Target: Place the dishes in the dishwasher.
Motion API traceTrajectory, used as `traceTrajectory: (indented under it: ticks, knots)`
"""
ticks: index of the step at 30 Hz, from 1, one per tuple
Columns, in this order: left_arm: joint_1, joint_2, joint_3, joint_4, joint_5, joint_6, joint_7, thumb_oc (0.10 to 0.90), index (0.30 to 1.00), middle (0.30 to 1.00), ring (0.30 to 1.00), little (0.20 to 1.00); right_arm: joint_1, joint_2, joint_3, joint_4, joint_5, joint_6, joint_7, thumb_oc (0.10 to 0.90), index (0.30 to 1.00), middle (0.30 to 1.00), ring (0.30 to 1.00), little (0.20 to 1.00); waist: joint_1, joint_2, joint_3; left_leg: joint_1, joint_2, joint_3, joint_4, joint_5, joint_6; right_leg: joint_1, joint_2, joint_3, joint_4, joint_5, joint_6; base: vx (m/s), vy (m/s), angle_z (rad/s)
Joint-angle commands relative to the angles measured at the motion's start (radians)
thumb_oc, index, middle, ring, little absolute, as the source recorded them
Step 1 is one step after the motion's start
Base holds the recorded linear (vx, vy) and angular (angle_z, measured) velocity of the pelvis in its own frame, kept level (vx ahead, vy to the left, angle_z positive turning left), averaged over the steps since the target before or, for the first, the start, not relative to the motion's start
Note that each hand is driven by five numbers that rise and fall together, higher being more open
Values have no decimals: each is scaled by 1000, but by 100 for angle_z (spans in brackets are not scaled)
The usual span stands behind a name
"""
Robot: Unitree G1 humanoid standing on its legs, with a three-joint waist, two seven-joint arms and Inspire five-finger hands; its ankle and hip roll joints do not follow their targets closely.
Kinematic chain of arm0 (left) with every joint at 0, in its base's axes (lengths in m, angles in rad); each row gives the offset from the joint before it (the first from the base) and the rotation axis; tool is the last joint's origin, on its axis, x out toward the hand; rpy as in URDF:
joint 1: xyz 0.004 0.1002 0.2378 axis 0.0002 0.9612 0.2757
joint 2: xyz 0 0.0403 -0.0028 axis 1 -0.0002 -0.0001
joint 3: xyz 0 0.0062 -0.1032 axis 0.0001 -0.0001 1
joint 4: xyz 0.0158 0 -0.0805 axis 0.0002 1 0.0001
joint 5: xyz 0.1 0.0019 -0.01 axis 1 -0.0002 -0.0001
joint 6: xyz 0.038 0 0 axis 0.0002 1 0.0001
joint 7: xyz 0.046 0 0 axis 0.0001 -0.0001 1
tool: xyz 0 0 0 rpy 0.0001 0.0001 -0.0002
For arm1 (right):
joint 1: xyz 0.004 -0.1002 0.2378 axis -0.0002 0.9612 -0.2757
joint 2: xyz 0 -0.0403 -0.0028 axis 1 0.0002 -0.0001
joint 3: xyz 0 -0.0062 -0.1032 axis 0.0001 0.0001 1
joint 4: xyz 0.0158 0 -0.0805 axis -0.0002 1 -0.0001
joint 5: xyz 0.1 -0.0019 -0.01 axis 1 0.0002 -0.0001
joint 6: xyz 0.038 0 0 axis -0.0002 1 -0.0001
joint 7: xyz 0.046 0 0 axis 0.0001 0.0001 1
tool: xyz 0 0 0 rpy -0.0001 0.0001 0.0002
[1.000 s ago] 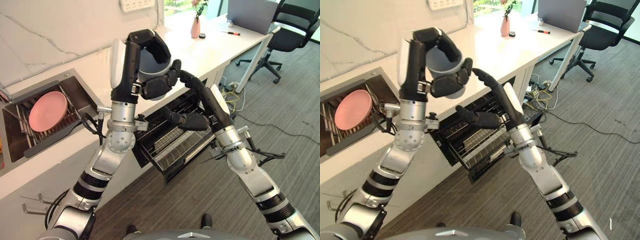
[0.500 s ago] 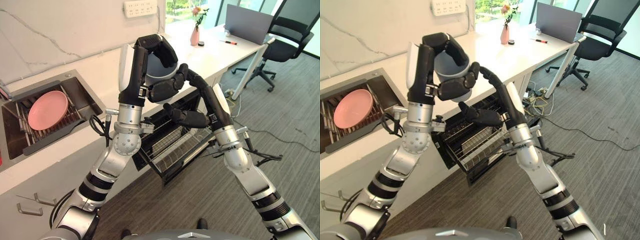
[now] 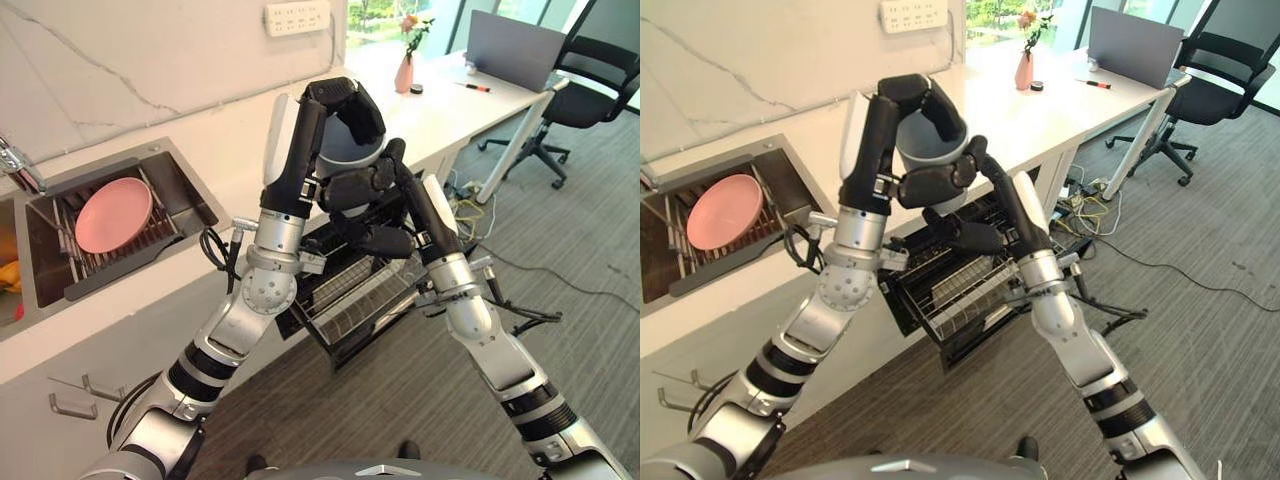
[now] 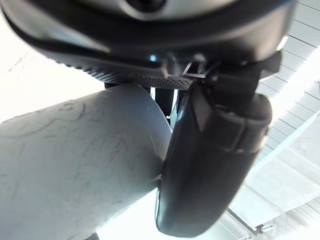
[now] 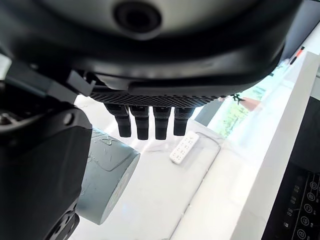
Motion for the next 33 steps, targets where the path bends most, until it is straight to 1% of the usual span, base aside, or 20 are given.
traceTrajectory:
  ticks: [1,3,7,20,21,23,33]
  knots:
    - [-249,-27,-32,33,-25,-61,14,400,300,300,300,300,-114,-6,-65,-64,79,-84,-37,800,900,900,900,900,4,5,-34,3,-14,20,3,13,16,145,-74,-43,17,-85,82,0,0,0]
    - [-249,-25,-31,32,-24,-60,12,400,300,300,300,300,-118,-5,-63,-60,88,-83,-33,800,900,900,900,900,4,4,-33,5,-13,23,3,12,16,143,-74,-41,17,-85,82,0,0,0]
    - [-243,-19,-38,18,-50,-56,-16,400,300,300,300,300,-125,9,-47,-18,181,-70,-3,800,900,900,900,900,10,1,-29,23,-10,36,3,7,19,137,-70,-26,20,-84,80,4,2,-7]
    - [-242,-15,-57,8,-62,-55,-51,400,300,300,300,300,-95,-3,-68,-48,201,-70,26,800,900,900,900,900,6,1,-29,28,-12,34,3,3,21,142,-68,-28,21,-87,79,0,0,-1]
    - [-242,-21,-72,11,-68,-56,-65,400,300,300,300,300,-119,-1,-62,-9,218,-61,25,800,900,900,900,900,13,0,-32,29,-12,32,3,3,21,144,-67,-31,22,-87,79,0,0,0]
    - [-247,-22,-76,9,-86,-58,-70,400,300,300,300,300,-143,10,-52,2,239,-68,18,800,900,900,900,900,16,-1,-31,28,-11,29,3,4,21,145,-67,-33,22,-88,78,0,0,0]
    - [-253,-32,-123,2,-129,-65,-131,400,300,300,300,300,-156,-3,-56,17,310,-67,55,800,900,900,900,900,23,-6,-31,25,-12,23,3,4,21,148,-66,-42,23,-89,77,0,0,0]
